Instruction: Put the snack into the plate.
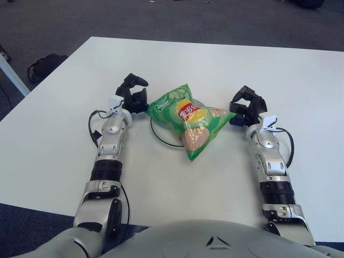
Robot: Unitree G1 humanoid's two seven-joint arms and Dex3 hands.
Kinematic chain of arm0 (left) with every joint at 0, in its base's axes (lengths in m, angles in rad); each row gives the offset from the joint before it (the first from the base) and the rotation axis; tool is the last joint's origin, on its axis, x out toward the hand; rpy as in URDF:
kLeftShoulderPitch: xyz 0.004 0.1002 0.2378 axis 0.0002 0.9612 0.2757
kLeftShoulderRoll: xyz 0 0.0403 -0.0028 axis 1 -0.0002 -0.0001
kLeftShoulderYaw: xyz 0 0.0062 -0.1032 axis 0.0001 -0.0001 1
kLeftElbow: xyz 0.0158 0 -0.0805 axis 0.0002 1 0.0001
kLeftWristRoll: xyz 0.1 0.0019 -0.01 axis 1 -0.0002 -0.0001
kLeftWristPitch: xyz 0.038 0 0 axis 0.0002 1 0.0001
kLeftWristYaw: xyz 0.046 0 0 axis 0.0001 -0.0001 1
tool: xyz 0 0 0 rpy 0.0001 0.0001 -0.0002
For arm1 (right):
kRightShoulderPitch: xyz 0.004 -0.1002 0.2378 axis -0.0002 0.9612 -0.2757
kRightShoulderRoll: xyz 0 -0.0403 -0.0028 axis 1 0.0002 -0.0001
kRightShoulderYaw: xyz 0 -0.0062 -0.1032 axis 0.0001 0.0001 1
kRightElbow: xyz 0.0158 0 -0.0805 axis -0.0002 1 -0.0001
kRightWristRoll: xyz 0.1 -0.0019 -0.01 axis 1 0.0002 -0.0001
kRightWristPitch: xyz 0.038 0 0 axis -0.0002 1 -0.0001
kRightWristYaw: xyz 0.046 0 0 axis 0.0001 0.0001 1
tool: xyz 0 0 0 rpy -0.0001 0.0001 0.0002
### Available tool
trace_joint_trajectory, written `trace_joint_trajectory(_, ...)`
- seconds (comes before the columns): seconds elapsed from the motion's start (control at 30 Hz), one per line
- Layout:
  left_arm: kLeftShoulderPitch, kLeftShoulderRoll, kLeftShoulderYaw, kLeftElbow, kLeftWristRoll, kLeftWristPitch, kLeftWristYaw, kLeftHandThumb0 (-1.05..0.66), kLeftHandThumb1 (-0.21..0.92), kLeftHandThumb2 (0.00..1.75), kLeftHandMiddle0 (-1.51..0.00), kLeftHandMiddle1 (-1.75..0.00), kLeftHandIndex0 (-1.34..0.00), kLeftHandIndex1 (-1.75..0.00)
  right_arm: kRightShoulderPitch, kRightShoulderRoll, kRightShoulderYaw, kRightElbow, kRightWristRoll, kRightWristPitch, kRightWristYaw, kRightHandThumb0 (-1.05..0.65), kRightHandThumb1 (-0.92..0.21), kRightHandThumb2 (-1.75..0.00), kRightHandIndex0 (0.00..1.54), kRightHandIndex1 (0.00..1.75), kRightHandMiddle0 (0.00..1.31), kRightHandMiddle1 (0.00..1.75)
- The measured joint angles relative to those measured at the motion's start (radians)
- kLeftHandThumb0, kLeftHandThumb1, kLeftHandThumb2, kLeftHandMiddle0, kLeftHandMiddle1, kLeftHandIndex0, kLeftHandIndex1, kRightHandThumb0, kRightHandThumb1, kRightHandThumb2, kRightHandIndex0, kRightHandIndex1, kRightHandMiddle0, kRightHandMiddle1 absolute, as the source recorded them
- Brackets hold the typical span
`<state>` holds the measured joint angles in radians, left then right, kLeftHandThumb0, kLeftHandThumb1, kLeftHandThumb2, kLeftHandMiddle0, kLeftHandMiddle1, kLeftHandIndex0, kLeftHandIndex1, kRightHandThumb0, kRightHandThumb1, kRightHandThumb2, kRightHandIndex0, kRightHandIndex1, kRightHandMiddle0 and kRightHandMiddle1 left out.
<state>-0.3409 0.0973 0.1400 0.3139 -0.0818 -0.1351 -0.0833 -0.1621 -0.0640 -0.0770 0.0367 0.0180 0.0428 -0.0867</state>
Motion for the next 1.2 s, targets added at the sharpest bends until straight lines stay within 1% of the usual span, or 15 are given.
trace_joint_trajectory(0.4, 0.026, -0.024, 0.013, -0.056, -0.011, 0.018, 0.05, -0.43, 0.47, 1.12, -1.17, -1.75, -0.49, -1.75, 0.005, 0.003, -0.025, -0.021, 0.005, 0.068, -0.026, -0.49, -0.29, -1.35, 1.25, 1.75, 0.64, 1.75)
trace_joint_trajectory(0.8, 0.039, -0.03, 0.013, -0.082, 0.012, 0.043, 0.116, -0.44, 0.44, 1.16, -1.17, -1.75, -0.51, -1.75, 0.004, 0.003, -0.039, -0.025, 0.006, 0.107, -0.03, -0.49, -0.3, -1.34, 1.24, 1.75, 0.63, 1.75)
trace_joint_trajectory(1.2, 0.056, -0.031, 0.011, -0.111, 0.02, 0.064, 0.139, -0.44, 0.43, 1.17, -1.17, -1.75, -0.52, -1.75, 0.003, 0.004, -0.051, -0.039, 0.006, 0.134, -0.031, -0.49, -0.3, -1.34, 1.24, 1.75, 0.63, 1.75)
